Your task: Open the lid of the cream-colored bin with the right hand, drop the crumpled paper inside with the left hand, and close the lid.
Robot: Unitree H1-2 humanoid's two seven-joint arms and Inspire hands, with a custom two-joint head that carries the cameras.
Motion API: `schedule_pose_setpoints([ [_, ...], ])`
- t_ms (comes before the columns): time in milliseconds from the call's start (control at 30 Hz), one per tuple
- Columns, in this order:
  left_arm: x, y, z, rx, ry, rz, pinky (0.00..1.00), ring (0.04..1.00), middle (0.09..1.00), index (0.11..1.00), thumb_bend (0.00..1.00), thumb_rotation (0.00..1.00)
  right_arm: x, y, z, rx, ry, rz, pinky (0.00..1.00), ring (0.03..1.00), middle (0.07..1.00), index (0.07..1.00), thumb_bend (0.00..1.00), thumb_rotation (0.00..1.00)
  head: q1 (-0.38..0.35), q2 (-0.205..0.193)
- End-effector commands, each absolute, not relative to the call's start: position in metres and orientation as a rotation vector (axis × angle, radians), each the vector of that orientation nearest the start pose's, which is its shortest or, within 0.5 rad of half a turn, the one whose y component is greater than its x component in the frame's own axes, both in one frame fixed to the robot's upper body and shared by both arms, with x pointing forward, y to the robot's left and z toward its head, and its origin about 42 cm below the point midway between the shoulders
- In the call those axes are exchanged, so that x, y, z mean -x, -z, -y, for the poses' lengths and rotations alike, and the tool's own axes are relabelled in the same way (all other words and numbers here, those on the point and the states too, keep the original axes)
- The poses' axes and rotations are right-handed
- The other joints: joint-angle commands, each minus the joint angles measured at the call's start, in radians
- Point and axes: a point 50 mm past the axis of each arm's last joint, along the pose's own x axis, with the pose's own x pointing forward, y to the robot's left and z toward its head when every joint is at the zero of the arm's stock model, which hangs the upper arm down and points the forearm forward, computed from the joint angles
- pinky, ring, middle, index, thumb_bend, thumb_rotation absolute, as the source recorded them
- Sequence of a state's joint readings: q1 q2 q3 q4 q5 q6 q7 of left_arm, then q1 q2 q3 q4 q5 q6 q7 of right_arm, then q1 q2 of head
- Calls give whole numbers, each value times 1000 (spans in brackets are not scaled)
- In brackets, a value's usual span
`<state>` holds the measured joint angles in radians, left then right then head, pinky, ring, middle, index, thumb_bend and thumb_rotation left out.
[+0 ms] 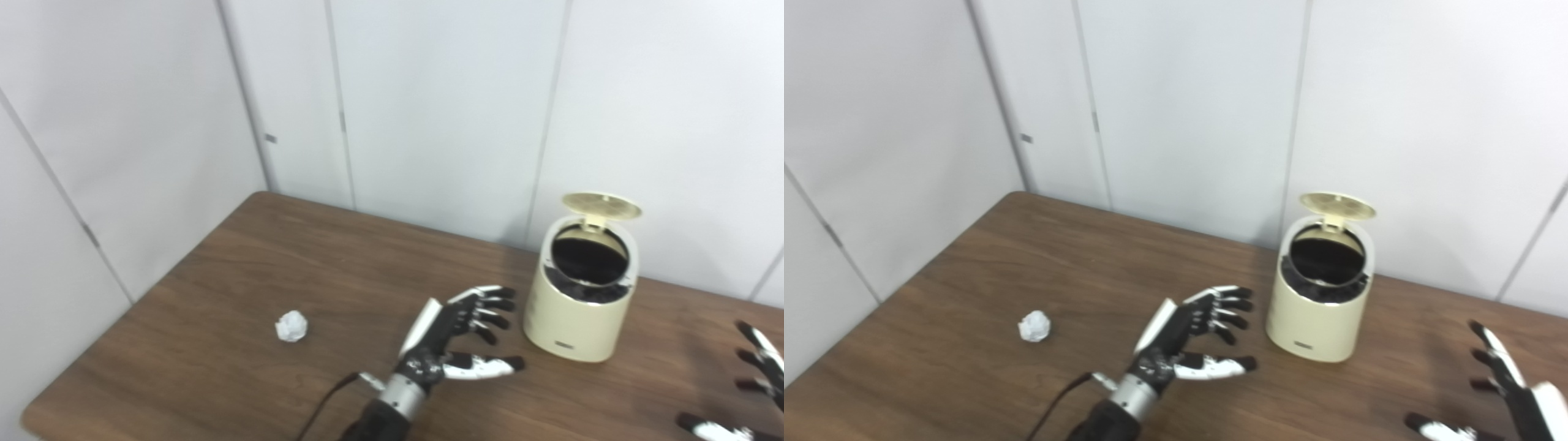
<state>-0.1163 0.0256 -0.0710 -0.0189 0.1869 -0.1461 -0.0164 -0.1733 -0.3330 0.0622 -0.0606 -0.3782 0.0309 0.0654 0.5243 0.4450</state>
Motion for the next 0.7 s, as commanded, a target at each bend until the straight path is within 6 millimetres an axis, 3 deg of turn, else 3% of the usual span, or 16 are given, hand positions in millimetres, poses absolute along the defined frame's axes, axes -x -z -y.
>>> schedule_pose_setpoints([
  [0,-323,-158,-182,-218,99,377,572,683,755,793,714,58,-342,-194,283,712,-82,300,637,887,972,955,889,454,9,-1],
  [167,-318,-163,-185,-241,71,386,575,689,758,788,726,66,-344,-194,286,705,-91,331,790,920,967,950,918,550,37,-10],
  [300,-310,-174,-199,-308,23,410,549,668,754,783,726,42,-347,-192,288,708,-93,337,747,910,961,942,971,631,45,-9],
  [467,-289,-207,-238,-601,-40,381,562,665,737,767,717,102,-347,-193,290,702,-93,332,717,910,965,946,999,677,49,-12],
  [533,-282,-220,-253,-677,-55,371,560,653,716,747,718,67,-348,-194,290,697,-90,338,700,905,964,942,1000,679,49,-12],
  [667,-272,-242,-281,-812,-77,363,527,629,685,720,737,21,-350,-197,291,702,-94,362,773,925,965,947,989,679,53,-12],
])
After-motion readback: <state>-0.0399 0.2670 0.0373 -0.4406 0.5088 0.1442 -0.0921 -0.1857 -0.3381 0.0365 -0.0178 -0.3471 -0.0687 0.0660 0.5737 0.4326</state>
